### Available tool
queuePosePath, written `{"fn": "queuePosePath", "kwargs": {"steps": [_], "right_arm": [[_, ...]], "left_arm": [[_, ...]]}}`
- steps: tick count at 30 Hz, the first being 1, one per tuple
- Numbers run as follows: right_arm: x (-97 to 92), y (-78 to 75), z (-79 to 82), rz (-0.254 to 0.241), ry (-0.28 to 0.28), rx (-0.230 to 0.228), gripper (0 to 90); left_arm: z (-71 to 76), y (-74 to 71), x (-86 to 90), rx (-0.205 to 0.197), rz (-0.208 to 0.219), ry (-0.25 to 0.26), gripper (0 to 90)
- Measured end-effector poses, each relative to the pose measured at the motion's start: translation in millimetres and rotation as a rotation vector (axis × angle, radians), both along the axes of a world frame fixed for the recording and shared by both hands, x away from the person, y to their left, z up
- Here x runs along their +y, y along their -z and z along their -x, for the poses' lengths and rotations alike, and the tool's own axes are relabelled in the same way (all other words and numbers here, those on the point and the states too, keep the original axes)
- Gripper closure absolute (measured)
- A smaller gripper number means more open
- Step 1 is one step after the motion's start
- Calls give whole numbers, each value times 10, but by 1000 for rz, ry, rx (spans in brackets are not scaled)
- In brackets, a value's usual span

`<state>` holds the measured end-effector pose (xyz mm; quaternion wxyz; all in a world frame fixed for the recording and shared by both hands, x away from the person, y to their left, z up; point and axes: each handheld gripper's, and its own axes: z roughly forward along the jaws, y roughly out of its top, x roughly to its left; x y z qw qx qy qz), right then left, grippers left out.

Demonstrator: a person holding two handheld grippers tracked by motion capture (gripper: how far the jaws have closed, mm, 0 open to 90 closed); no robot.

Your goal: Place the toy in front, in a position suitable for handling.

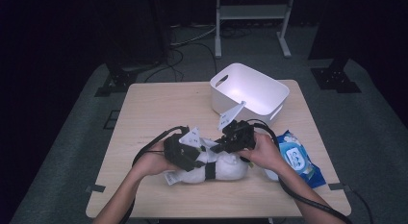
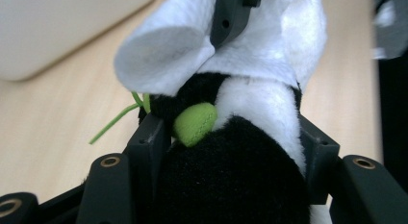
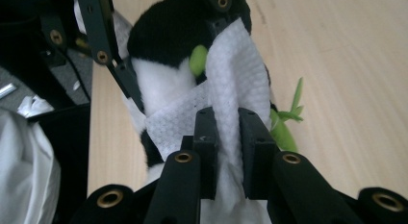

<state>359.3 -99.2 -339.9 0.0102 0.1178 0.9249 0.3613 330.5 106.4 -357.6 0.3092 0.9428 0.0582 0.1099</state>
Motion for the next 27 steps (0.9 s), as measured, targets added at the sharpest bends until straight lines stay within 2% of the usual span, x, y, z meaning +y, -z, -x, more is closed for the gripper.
{"fn": "queuePosePath", "kwargs": {"steps": [2,5,7,9,10,13,16,17,20,23,25,27], "right_arm": [[-6,-5,-28,-11,10,-1,785],[-43,29,-54,2,29,-8,786],[-91,104,-63,4,29,23,792],[-108,147,-42,-3,21,41,796],[-106,160,-17,-2,21,40,797],[-89,186,42,20,14,44,799],[-93,209,74,22,5,53,800],[-98,215,84,21,5,56,801],[-108,241,94,11,0,58,802],[-110,254,112,7,-2,69,803],[-108,257,131,9,-8,82,803],[-98,251,155,18,-22,91,803]], "left_arm": [[-11,45,8,14,5,5,386],[12,84,56,30,29,-3,361],[33,102,75,66,50,-14,306],[54,100,73,72,52,-11,282],[63,90,70,90,61,-11,263],[78,56,78,111,80,-3,248],[88,10,104,152,120,0,251],[91,-7,108,159,120,4,251],[98,-44,112,141,121,1,249],[89,-52,121,134,125,-22,215],[82,-34,127,145,117,-36,201],[58,20,116,190,90,-45,193]]}}
